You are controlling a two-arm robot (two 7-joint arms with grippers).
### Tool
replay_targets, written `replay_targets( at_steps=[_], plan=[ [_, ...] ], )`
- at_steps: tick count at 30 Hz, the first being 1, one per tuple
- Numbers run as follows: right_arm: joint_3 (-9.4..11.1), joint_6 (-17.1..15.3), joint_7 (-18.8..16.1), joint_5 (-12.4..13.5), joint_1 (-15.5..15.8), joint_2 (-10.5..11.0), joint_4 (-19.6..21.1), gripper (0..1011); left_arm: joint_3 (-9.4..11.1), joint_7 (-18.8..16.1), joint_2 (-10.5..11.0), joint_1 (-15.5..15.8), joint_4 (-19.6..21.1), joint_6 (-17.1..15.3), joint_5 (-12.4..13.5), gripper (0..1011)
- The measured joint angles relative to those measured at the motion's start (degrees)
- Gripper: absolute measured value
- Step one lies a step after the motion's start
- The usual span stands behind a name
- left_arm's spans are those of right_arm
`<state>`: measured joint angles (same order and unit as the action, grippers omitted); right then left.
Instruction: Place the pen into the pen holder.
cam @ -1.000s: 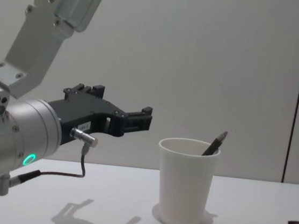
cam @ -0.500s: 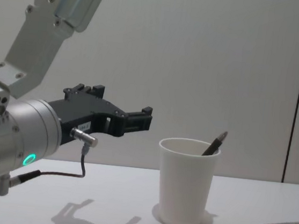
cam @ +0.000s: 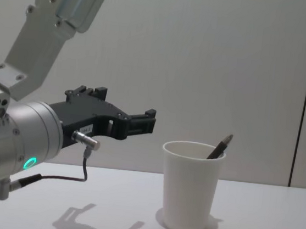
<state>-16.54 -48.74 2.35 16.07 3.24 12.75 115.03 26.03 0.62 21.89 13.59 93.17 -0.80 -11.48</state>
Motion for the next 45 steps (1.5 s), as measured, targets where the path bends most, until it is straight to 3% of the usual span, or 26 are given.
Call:
replay_targets(
  at_steps=[13, 27, 45],
  plan=[
    [-0.4, -1.35, -0.65, -1.97, -0.11, -0.88, -1.25, 1002, 0.0, 0.0, 0.0, 0.0, 0.0, 0.0, 0.0, 1001],
    [-1.13, -0.02, -2.93, -5.59, -1.66, -1.93, -3.81, 1001, 0.0, 0.0, 0.0, 0.0, 0.0, 0.0, 0.0, 1001],
    [-1.17, -0.5, -3.59, -7.54, -2.22, -3.29, -5.23, 1002, 0.0, 0.0, 0.0, 0.0, 0.0, 0.0, 0.0, 1001]
  ],
)
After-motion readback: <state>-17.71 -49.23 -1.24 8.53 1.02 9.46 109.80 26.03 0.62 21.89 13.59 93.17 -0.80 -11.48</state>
